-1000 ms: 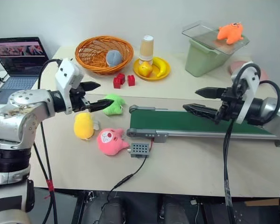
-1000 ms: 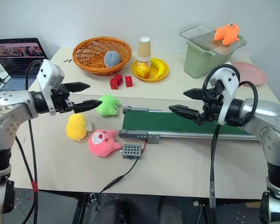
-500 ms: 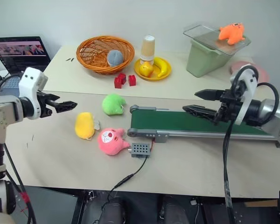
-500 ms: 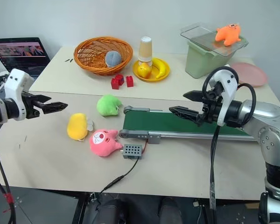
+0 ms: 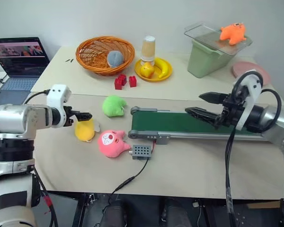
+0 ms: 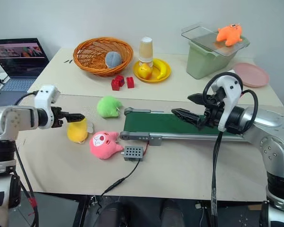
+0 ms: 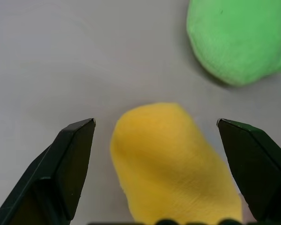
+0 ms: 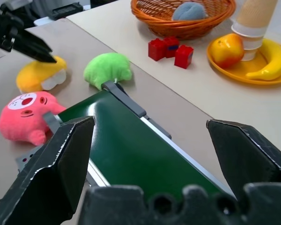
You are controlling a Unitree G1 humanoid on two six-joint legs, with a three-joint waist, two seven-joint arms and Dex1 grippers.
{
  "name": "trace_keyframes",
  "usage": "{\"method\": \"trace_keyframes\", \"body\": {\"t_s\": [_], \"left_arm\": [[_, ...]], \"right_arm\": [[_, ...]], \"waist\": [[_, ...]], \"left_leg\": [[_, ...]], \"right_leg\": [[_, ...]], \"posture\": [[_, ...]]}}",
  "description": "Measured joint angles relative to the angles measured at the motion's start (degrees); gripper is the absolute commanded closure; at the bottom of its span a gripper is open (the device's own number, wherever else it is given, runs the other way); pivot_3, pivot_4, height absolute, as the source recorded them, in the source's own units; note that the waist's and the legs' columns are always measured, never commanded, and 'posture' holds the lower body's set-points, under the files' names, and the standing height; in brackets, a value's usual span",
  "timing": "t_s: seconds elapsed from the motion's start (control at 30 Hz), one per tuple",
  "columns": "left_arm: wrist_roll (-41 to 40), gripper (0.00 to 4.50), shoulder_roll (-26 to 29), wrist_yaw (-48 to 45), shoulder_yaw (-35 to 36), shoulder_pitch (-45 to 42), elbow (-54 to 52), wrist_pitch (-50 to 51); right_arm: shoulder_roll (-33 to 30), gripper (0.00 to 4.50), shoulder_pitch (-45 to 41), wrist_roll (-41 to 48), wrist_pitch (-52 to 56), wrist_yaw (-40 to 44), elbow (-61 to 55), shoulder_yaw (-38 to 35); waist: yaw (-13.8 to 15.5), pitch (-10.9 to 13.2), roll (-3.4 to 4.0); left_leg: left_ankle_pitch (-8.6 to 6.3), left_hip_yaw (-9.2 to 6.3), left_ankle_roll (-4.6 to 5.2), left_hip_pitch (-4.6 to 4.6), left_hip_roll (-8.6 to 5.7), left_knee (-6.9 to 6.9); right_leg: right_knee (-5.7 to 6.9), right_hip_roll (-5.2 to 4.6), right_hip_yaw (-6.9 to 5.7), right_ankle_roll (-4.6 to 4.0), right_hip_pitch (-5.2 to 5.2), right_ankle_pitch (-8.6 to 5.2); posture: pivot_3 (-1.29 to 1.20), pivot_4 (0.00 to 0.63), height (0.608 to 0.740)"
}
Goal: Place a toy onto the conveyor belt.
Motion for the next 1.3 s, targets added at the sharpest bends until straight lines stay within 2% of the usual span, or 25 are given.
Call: {"method": "trace_keyframes", "body": {"t_s": [0.03, 0.13, 0.2, 0.4, 0.6, 0.8, 0.93, 1.03, 1.13, 1.3], "left_arm": [[0.62, 0.06, -0.1, 0.01, -0.99, -0.03, 0.56, -0.47], [1.42, 0.74, -0.54, -0.09, -1.66, -0.04, 2.1, -1.45], [1.39, 1.53, -1.66, -0.19, -1.57, -0.13, 2.85, -1.46], [1.96, 3.48, -4.05, 0.81, -0.63, -1.37, 5.13, -2.57], [3.61, 3.48, -5.9, 4.31, 2.34, -3.32, 8.98, -5.75], [12.46, 3.48, -2.35, 12.29, 3.74, -8.19, 19.94, -25.11], [11.57, 3.48, -3.57, 11.9, 9.1, -13.63, 21.49, -38.24], [5.27, 3.48, -8.61, 7.26, 12.84, -14.39, 16.53, -39.5], [-3.99, 3.48, -15.21, 1.78, 13.41, -13.77, 7.83, -35.31], [-16.16, 3.48, -23.09, 3.05, 17.54, -11.89, -1.28, -27.04]], "right_arm": [[0.07, 0.0, 0.37, 0.31, 0.3, -0.72, -0.59, -0.18], [0.07, 0.0, 1.58, 1.07, 0.85, -1.67, -1.81, -1.43], [0.05, 0.0, 2.15, 1.29, 1.0, -2.2, -2.08, -2.25], [-0.27, 0.0, 2.84, 1.97, 1.15, -3.38, -3.07, -2.76], [-0.9, 0.0, 2.97, 2.04, 1.16, -3.43, -3.22, -2.83], [-1.63, 0.0, 2.23, 2.07, 1.46, -3.06, -2.84, -2.73], [-1.7, 0.0, 1.31, 2.2, 1.83, -2.93, -2.67, -2.12], [-1.71, 0.0, 1.3, 2.18, 1.85, -2.52, -2.41, -2.03], [-1.7, 0.0, 0.61, 2.17, 1.84, -1.74, -2.05, -1.81], [-0.52, 0.0, 0.2, 2.98, 1.93, -1.99, -1.34, -2.01]], "waist": [[0.0, 0.0, 0.0], [0.02, 0.0, 0.0], [0.02, 0.0, 0.0], [0.04, 0.0, 0.0], [0.06, 0.0, -0.01], [-0.22, 0.02, -0.04], [0.73, 0.04, -0.1], [1.33, 0.04, -0.1], [1.41, 0.04, -0.11], [-0.09, 0.04, -0.1]], "left_leg": [[0.0, 0.0, 0.0, -0.01, 0.01, 0.0], [0.0, 0.0, 0.0, -0.01, 0.0, -0.01], [0.0, 0.0, 0.01, 0.0, -0.01, 0.01], [-0.01, 0.0, 0.02, 0.05, -0.01, 0.01], [-0.02, -0.02, 0.04, 0.02, -0.01, 0.01], [-0.01, -0.01, 0.03, -0.02, 0.0, 0.0], [-0.03, -0.05, 0.07, -0.1, -0.03, 0.08], [-0.05, -0.06, 0.1, -0.16, -0.06, 0.22], [-0.09, -0.1, 0.17, -0.28, -0.06, 0.45], [-0.07, -0.12, 0.14, -0.06, -0.06, 0.34]], "right_leg": [[0.0, 0.0, 0.0, 0.0, -0.02, 0.0], [0.0, 0.0, 0.0, 0.0, -0.01, 0.0], [0.0, 0.0, 0.01, 0.0, 0.01, 0.0], [0.02, 0.0, 0.02, -0.01, 0.03, 0.0], [0.0, 0.0, 0.01, -0.01, 0.03, 0.0], [-0.02, 0.0, 0.0, -0.03, -0.02, 0.02], [-0.05, 0.0, -0.04, -0.03, 0.02, 0.02], [-0.04, -0.02, -0.03, -0.01, 0.06, 0.03], [-0.02, -0.02, -0.01, 0.05, 0.05, 0.07], [0.01, 0.0, 0.09, 0.07, 0.12, 0.07]], "posture": [[0.0, 0.15, 0.74], [0.0, 0.15, 0.74], [0.0, 0.15, 0.74], [0.0, 0.15, 0.74], [0.0, 0.15, 0.74], [0.0, 0.15, 0.74], [0.0, 0.15, 0.74], [0.0, 0.15, 0.74], [0.0, 0.15, 0.74], [0.0, 0.15, 0.74]]}}
